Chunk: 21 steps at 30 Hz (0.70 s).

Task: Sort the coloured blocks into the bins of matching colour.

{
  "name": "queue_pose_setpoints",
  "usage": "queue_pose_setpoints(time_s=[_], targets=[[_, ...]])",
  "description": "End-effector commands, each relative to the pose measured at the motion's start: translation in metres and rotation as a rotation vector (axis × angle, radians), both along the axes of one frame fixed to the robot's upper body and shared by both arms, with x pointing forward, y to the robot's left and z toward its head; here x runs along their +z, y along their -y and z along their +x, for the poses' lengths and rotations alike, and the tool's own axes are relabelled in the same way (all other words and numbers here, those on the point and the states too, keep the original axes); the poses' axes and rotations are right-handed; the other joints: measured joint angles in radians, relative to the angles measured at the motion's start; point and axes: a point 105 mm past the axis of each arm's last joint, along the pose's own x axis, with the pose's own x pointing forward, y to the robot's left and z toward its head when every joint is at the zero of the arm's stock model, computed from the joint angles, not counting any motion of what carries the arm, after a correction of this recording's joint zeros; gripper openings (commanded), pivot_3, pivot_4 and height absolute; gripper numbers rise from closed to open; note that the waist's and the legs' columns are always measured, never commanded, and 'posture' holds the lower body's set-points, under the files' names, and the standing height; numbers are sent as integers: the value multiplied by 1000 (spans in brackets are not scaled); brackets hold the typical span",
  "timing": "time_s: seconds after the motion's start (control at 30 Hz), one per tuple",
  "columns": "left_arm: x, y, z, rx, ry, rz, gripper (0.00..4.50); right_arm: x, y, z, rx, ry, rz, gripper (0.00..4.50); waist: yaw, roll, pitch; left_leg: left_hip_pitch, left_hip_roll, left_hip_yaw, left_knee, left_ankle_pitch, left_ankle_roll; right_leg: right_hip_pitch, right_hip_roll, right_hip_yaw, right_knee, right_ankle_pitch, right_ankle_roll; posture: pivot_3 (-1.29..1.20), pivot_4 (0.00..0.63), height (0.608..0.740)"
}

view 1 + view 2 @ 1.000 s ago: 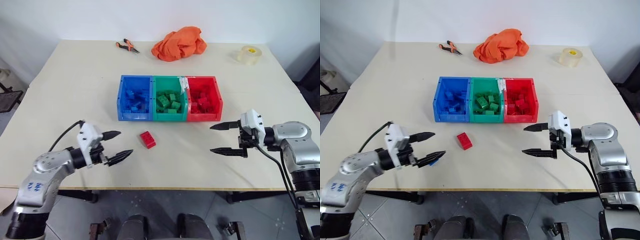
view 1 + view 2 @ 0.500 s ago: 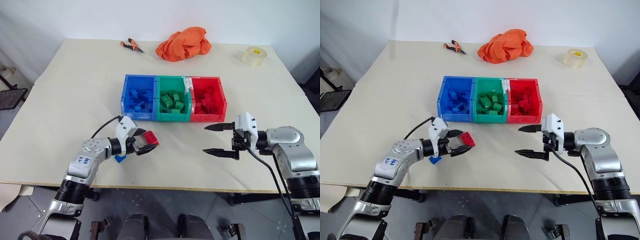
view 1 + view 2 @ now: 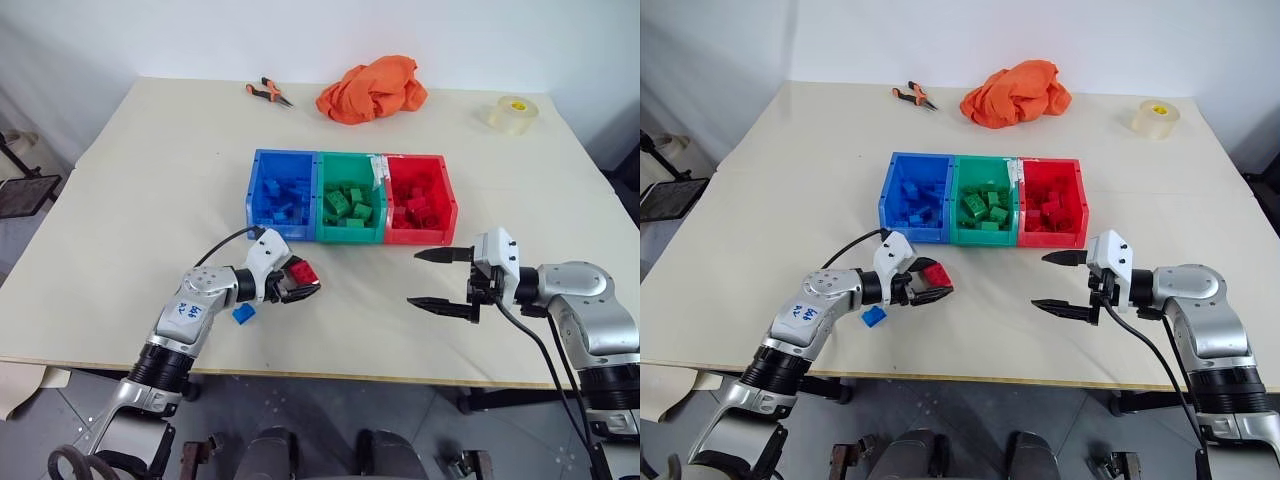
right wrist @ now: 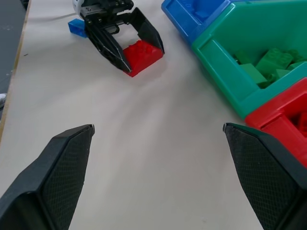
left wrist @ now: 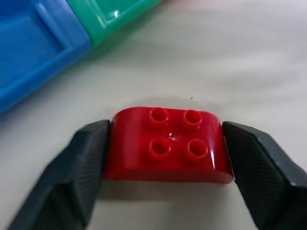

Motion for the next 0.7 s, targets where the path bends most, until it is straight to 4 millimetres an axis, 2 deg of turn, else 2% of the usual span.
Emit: queue_pose_setpoints(time_s=[0.03,0.17,0.3,0.5,0.6,0.67,0.7], targets=[[-21,0,-3,-5,-55,56,3277,15,6,0,-11,63,0,4500,0,0,0,0,0,0,0,0,0,0,0,0,0,0,0,0,150,740],[-19,1,-1,-1,-28,55,3185,16,8,1,-19,69,-2,4500,0,0,-1,1,0,-1,0,0,0,1,0,0,0,0,0,0,150,740],[-2,12,0,-20,-4,5,3185,17,12,2,-33,72,-6,4500,2,0,-1,0,-1,-1,0,0,0,1,0,-1,0,0,0,0,150,740],[-15,6,-5,18,-52,22,3185,17,13,2,-43,80,-4,4500,1,0,-1,0,-1,-2,0,0,1,1,0,-1,0,0,0,0,150,740],[-10,2,-1,62,-38,20,3831,17,14,2,-47,79,-2,4500,0,0,-1,0,-1,-2,0,0,1,1,0,-1,0,0,0,0,150,740],[-7,0,-1,74,-31,19,4466,16,14,2,-48,77,-4,4500,-1,0,-1,-1,-1,-2,1,0,1,0,0,-1,0,0,0,0,150,740],[-7,-1,-1,80,-26,28,4492,16,14,2,-48,76,-5,4500,-1,0,-1,-1,-1,-2,1,0,1,1,0,-1,0,0,0,0,150,740]])
